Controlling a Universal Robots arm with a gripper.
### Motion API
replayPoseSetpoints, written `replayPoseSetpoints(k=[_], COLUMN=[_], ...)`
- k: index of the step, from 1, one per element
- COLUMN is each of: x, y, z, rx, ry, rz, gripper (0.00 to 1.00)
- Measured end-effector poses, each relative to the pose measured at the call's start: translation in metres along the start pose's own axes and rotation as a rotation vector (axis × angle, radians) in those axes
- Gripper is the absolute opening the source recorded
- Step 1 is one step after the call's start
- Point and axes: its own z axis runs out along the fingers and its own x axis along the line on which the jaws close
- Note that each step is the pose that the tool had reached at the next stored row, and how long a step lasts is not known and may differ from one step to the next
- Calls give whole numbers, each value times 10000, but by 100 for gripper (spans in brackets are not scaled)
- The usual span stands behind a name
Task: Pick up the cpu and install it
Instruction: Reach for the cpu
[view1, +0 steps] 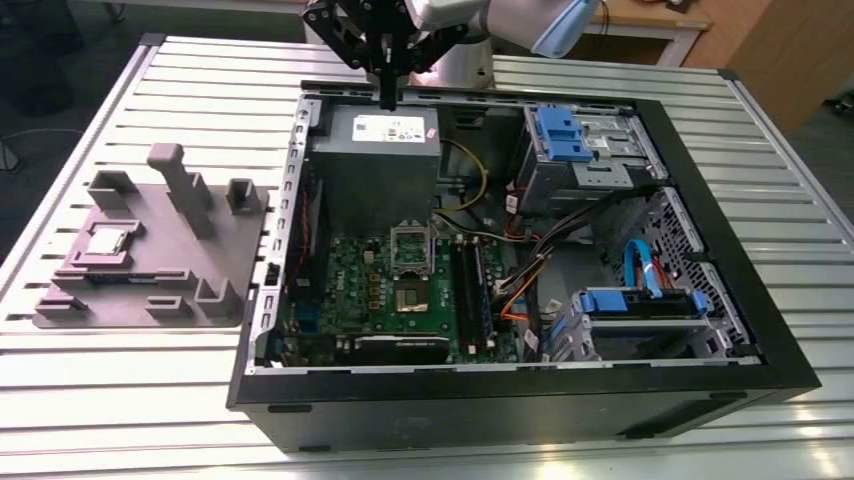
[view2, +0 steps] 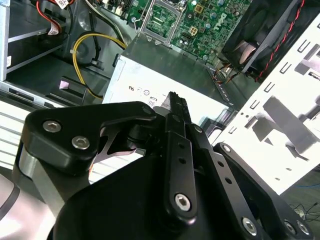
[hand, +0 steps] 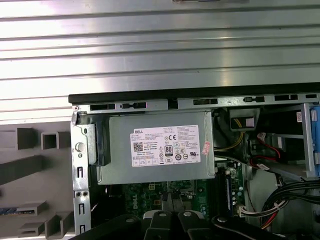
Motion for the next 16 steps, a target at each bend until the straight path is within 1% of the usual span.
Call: replayPoseSetpoints(k=[2, 3, 4, 8, 10, 16], x=[3, 29, 36, 43, 92, 102], y=[0, -2, -3, -3, -8, -9], z=[0, 7, 7, 7, 25, 26], rx=[0, 0, -1, -1, 0, -1], ry=[0, 0, 0, 1, 2, 1], rz=[0, 1, 1, 1, 1, 1], gripper=[10, 10, 10, 10, 10, 10])
